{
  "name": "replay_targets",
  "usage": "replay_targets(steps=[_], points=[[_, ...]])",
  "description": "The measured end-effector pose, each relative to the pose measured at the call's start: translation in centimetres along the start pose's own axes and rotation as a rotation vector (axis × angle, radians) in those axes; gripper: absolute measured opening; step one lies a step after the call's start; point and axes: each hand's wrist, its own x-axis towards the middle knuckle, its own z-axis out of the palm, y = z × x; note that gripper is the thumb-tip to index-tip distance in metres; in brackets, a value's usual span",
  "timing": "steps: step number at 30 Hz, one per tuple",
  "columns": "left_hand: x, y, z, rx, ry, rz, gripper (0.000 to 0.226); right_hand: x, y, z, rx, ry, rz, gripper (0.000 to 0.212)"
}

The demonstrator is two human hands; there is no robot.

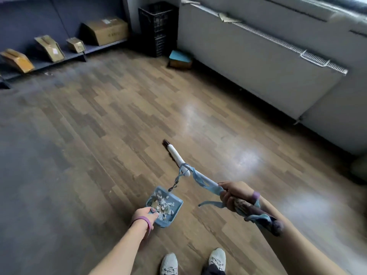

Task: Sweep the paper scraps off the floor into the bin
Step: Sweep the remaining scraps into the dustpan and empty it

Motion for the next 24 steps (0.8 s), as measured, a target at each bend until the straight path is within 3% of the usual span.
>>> replay_targets(steps=[3, 6, 11, 14, 19, 24], points=[[-1.2, 3.5, 1.8, -0.010, -0.006, 0.057, 0.013, -2.7, -1.4, -2.9, 0.092, -0.018, -0.040, 0.021], [-1.9, 7.4, 3.8, 0.023, -0.011, 0.108, 0.028, -4.1, -2.4, -6.3, 0.168, 0.006, -0.069, 0.035], [-2.5, 13.7, 8.6, -0.053, -0.054, 0.157, 0.017, -5.2, -3.6, -12.8, 0.219, 0.058, -0.119, 0.035], [-3.2, 17.1, 12.0, -0.094, -0.079, 0.181, 0.026, -6.0, -4.4, -17.3, 0.266, 0.040, -0.097, 0.037], [-4.3, 23.1, 17.4, -0.072, -0.124, 0.233, 0.008, -7.0, -5.1, -24.2, 0.305, 0.062, -0.101, 0.035], [-6.0, 28.8, 22.9, -0.069, -0.185, 0.317, 0.005, -7.7, -5.0, -30.3, 0.286, 0.159, -0.115, 0.036]])
